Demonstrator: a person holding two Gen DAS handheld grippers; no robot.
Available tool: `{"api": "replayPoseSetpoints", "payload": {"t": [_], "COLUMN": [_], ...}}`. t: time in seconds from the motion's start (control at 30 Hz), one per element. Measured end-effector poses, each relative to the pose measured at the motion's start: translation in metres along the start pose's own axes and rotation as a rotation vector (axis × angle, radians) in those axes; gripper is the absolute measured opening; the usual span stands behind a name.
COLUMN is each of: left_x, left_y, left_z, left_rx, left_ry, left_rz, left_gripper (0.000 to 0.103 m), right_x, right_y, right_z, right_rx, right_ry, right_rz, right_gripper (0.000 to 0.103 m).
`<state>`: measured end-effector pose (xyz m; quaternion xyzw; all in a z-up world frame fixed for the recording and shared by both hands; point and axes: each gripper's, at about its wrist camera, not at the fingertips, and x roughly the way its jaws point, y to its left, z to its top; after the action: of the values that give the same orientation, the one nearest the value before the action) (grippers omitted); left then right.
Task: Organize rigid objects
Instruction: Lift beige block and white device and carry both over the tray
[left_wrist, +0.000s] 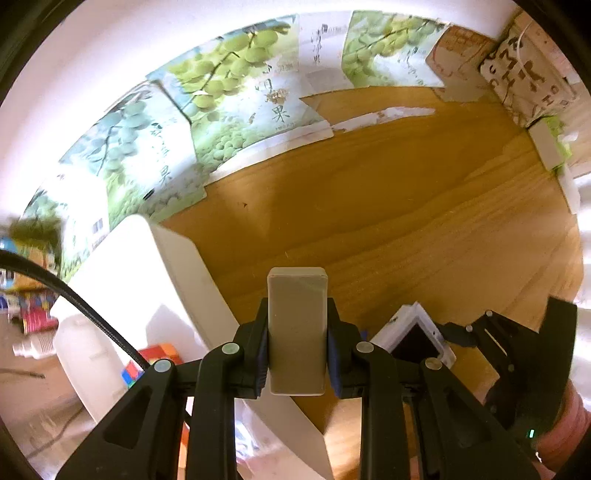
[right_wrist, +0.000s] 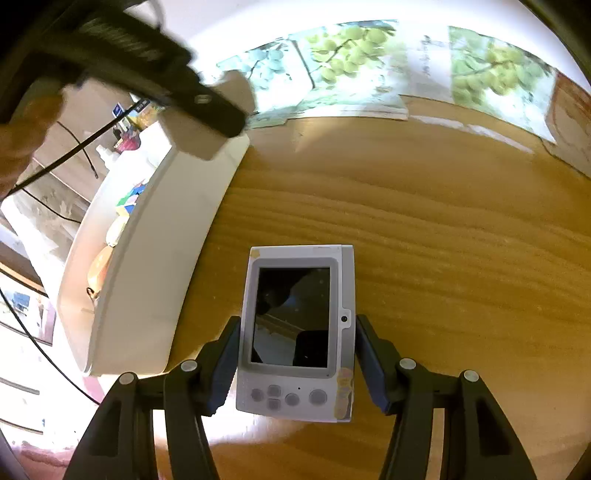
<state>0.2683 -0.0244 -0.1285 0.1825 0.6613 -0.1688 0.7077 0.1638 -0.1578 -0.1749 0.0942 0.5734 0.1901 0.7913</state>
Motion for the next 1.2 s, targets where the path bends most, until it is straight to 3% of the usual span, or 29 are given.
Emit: {"api": "replayPoseSetpoints", "payload": {"t": [0.27, 0.4, 0.77, 1.2], "left_x": [-0.059, -0.077, -0.087, -0.086], "left_y": [-0.030, -0.027, 0.017, 0.068], "left_z": [-0.035, -0.049, -0.092, -0.149], "left_rx": [-0.052, -0.077, -0.179, -0.167], "left_ry": [-0.059, -0.091, -0.135, -0.136], "left_rz": [0.003, 0.006, -0.002, -0.007], "left_gripper": [0.027, 0.027, 0.027, 0.027], "right_x": [-0.024, -0.035, -0.055, -0.058], "right_y": [-0.013, -0.013, 0.012, 0.091], "right_z": [-0.007, -0.008, -0.005, 0.008], "right_rx": [0.064, 0.073, 0.043, 0.015], "right_ry": [-0.025, -0.050, -0.144, -0.223], "right_rz": [0.004, 0.017, 0.075, 0.076], "right_gripper": [0.060, 0.060, 0.060, 0.060]}}
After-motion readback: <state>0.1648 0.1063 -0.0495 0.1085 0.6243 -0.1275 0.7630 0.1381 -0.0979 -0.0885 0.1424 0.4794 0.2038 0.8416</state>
